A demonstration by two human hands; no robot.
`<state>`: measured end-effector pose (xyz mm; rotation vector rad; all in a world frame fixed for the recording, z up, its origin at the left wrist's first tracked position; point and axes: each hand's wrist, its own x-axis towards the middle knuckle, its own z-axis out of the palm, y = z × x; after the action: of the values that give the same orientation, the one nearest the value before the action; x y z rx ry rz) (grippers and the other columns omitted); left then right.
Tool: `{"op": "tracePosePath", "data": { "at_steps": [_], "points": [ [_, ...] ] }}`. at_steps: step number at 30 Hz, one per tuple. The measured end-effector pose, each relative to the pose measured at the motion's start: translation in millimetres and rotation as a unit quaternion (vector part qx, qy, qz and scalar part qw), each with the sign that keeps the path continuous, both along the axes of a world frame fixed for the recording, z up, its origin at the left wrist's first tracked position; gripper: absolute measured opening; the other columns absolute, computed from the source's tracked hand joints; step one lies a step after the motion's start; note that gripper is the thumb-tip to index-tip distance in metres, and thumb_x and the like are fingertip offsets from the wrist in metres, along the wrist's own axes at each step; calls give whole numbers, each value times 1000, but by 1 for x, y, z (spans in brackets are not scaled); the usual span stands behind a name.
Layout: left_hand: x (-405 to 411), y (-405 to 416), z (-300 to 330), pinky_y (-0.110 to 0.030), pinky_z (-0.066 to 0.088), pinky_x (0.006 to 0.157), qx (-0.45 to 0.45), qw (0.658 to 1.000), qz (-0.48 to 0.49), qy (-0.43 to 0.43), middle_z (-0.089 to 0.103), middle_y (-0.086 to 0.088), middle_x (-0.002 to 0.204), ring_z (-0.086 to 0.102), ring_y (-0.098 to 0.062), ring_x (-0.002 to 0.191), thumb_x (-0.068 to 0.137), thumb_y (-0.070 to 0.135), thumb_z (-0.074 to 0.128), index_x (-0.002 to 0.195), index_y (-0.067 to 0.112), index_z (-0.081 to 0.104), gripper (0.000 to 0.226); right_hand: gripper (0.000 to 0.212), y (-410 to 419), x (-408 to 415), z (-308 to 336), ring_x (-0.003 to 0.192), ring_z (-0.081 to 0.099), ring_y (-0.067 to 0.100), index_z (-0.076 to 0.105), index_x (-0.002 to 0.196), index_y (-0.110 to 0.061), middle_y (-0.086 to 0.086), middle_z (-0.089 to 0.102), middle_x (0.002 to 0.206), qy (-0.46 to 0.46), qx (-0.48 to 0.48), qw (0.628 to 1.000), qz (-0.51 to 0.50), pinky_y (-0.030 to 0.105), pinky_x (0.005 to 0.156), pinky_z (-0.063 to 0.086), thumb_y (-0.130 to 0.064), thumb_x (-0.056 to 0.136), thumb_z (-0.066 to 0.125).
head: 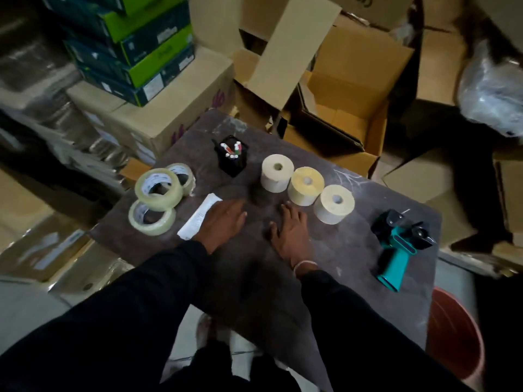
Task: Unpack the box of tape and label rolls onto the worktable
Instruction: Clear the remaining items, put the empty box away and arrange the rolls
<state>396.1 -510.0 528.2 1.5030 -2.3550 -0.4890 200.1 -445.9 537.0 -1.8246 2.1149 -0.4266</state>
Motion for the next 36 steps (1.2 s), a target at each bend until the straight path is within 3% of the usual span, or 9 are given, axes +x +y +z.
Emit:
{"op": "tracePosePath", "data": {
  "at_steps": [3,7,11,16,21,24,27,32,36],
  "points": [
    [22,-17,18,-45,52,90,-7,999,45,13,73,-15,109,67,-39,102,90,32,53,115,5,69,40,54,-18,24,-1,117,52,35,55,133,-10,14,55,133,-45,25,998,26,45,103,44,-44,92,46],
    [48,-55,24,-48,48,94,21,999,30,-15,68,-16,115,61,-41,109,90,23,67,118,5,63,33,61,-46,61,-5,118,55,39,56,133,-2,22,56,130,-93,76,993,11,41,100,45,-43,87,54],
    [56,-91,27,-45,43,103,98,990,82,62,52,-20,137,51,-37,128,86,28,77,138,3,43,66,61,-60,96,-9,113,51,40,56,128,0,23,51,129,-92,68,993,-20,41,95,42,-41,84,64],
    [39,-129,17,-46,35,118,181,947,177,199,31,-20,157,35,-36,145,67,30,93,156,3,18,120,77,-50,133,-26,118,48,38,49,130,-3,20,45,134,-137,39,980,-141,44,102,44,-55,74,60],
    [14,-157,2,-49,48,103,190,936,220,197,49,-12,146,56,-35,128,61,46,92,150,14,26,115,71,-49,144,-40,103,55,31,50,120,-4,12,42,124,-164,32,968,-186,44,91,52,-55,72,65],
    [4,-163,-2,-42,46,101,191,926,238,224,55,-16,141,57,-35,127,68,38,91,148,8,33,102,70,-50,144,-45,103,56,29,51,124,-7,10,40,126,-160,33,970,-181,35,90,51,-49,71,70],
    [-2,-174,-7,-38,44,102,200,913,243,260,55,-18,141,56,-34,129,70,31,91,148,6,34,99,70,-56,142,-49,100,56,29,51,122,-8,9,39,124,-156,27,971,-181,36,88,51,-51,69,68],
    [-4,-188,-8,-40,48,103,200,912,243,265,59,-14,137,59,-32,125,62,33,95,143,8,38,102,76,-64,142,-56,92,59,31,51,125,-5,13,42,121,-146,28,970,-191,40,83,53,-56,70,65],
    [10,-171,2,-45,49,102,207,919,230,244,57,-16,138,58,-35,126,59,37,96,141,6,37,106,67,-64,147,-47,96,55,24,52,123,-2,15,43,127,-164,33,964,-207,29,84,47,-43,73,74]
  ]
}}
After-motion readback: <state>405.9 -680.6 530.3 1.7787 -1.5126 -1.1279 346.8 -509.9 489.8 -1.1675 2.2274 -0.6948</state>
